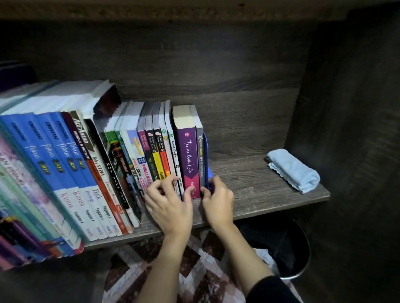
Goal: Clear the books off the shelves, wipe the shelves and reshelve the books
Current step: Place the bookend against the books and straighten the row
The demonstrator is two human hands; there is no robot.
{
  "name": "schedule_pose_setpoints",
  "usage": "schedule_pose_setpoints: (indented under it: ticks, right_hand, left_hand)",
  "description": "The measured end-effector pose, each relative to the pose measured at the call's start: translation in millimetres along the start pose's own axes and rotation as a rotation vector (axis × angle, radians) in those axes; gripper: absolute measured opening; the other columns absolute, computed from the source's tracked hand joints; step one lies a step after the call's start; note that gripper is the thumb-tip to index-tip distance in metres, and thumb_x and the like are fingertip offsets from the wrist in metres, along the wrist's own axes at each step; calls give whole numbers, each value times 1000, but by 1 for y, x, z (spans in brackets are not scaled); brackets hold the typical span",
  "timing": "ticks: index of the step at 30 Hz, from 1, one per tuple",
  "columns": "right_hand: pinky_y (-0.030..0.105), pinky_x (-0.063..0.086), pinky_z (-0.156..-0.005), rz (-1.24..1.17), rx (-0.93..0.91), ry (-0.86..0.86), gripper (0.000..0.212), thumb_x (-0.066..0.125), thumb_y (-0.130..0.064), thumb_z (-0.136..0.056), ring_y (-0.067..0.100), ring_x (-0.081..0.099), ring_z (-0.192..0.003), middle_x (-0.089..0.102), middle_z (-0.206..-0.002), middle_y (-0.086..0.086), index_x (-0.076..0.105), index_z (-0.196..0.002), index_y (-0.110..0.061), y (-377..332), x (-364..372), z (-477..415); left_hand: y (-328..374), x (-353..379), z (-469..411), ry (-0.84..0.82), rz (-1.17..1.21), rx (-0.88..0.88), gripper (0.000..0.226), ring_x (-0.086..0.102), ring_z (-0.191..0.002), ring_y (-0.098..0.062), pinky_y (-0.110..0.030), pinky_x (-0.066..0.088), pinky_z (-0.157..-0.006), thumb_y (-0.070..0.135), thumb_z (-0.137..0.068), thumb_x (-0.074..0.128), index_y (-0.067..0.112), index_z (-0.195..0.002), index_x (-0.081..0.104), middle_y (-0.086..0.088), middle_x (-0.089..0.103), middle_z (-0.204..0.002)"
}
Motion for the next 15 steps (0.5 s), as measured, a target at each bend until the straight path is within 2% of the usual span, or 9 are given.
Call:
schedule_pose_setpoints:
  ticks: [6,10,15]
  right_hand:
    - [36,41,-77,1,-25,14,15,60,-6,-88,34,63,-94,68,-101,17,61,-102,-1,2,0,-1]
    - [35,42,-79,-2,-15,6,19,60,-8,-90,34,63,-96,68,-103,18,62,-107,-1,4,-1,-1]
    - [27,40,-87,-23,-6,-151,30,63,-2,-85,30,63,-105,69,-110,17,62,-115,-3,8,-5,-8]
  left_hand:
    - [-1,8,4,-22,-44,-14,62,41,-90,-26,-44,46,-75,29,-59,87,20,-102,43,-11,42,-100]
    - [1,5,3,-25,-1,-9,59,38,-92,-25,-44,44,-78,28,-62,85,20,-103,43,-5,34,-102]
    - [6,-7,2,-33,74,12,31,44,-92,-24,-35,39,-74,18,-76,72,17,-100,52,-6,41,-99]
Point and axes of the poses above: each hand's wrist, its own z-axis away from the middle knuckle, its own x-axis out of the palm, y = z × x, the point moved 6 cm from there along -z, towards the middle knuckle
